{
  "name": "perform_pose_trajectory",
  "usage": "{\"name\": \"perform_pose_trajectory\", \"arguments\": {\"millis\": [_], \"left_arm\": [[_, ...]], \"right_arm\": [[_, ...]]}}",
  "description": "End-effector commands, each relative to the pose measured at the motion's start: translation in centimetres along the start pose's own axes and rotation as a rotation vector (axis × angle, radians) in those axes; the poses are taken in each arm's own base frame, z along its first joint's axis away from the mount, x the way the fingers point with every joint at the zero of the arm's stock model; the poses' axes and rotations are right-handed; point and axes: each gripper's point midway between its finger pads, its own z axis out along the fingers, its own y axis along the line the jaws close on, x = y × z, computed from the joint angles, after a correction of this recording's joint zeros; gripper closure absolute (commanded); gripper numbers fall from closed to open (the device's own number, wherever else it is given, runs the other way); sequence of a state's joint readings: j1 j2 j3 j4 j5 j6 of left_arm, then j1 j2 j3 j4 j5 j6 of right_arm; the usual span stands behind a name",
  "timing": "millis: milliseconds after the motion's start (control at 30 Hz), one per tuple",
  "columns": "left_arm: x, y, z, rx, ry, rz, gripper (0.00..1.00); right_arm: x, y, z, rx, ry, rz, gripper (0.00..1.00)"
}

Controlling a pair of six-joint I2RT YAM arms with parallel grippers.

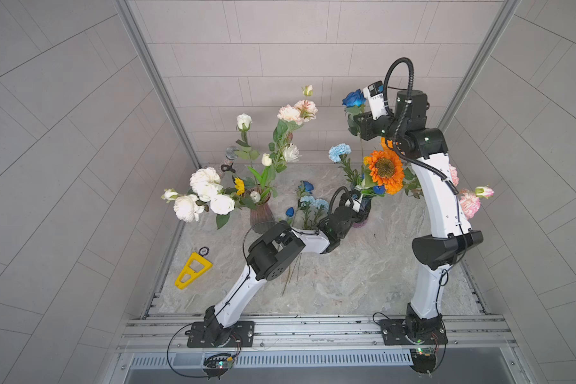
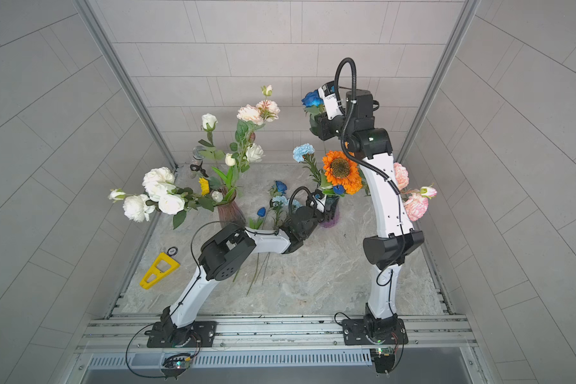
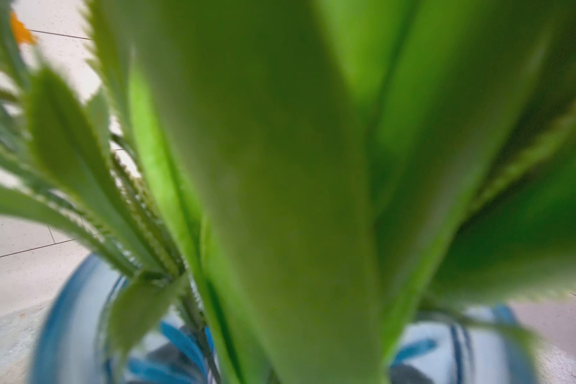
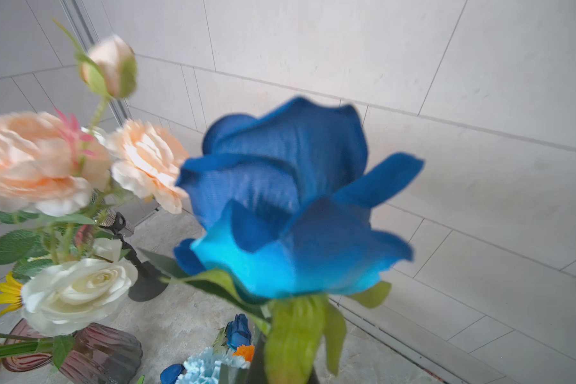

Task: Pick out blue flowers from the vase
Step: Pick up the flower from the vase.

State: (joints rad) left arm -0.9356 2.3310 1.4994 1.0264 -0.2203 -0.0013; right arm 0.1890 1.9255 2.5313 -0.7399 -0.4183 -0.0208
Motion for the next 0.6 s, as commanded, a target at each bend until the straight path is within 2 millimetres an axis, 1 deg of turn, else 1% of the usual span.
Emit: {"name": "perform_pose_trajectory", "arguments": {"millis": [0, 67, 267, 333, 467, 533, 567], "left_arm": [[-2.2, -0.7, -0.3, 0.022, -0.042, -0.040, 0.26], [-2.1, -0.7, -0.2, 0.023, -0.039, -0.039, 0.24], [-1.8, -0.7, -0.2, 0.020, -0.033, -0.032, 0.19], [-1.8, -0.6, -0.2, 0.019, -0.033, -0.029, 0.17], [-1.7, -0.6, -0.1, 0.017, -0.031, -0.024, 0.13], [-1.9, -0.6, -0.2, 0.018, -0.035, -0.026, 0.12], [-1.7, -0.6, -0.3, 0.018, -0.034, -0.028, 0.09]], "right_arm": [[-5.0, 0.9, -4.6, 0.022, -0.144, -0.067, 0.96], [-6.1, 1.2, -6.0, 0.027, -0.177, -0.077, 0.96], [-10.0, 2.7, -11.5, 0.032, -0.313, -0.086, 0.96], [-10.8, 3.7, -13.1, 0.018, -0.362, -0.095, 0.96], [-12.5, 5.8, -17.2, 0.010, -0.505, -0.130, 0.95], [-13.1, 6.4, -18.8, 0.012, -0.551, -0.140, 0.95], [-13.4, 6.6, -19.5, 0.011, -0.563, -0.141, 0.95]]}}
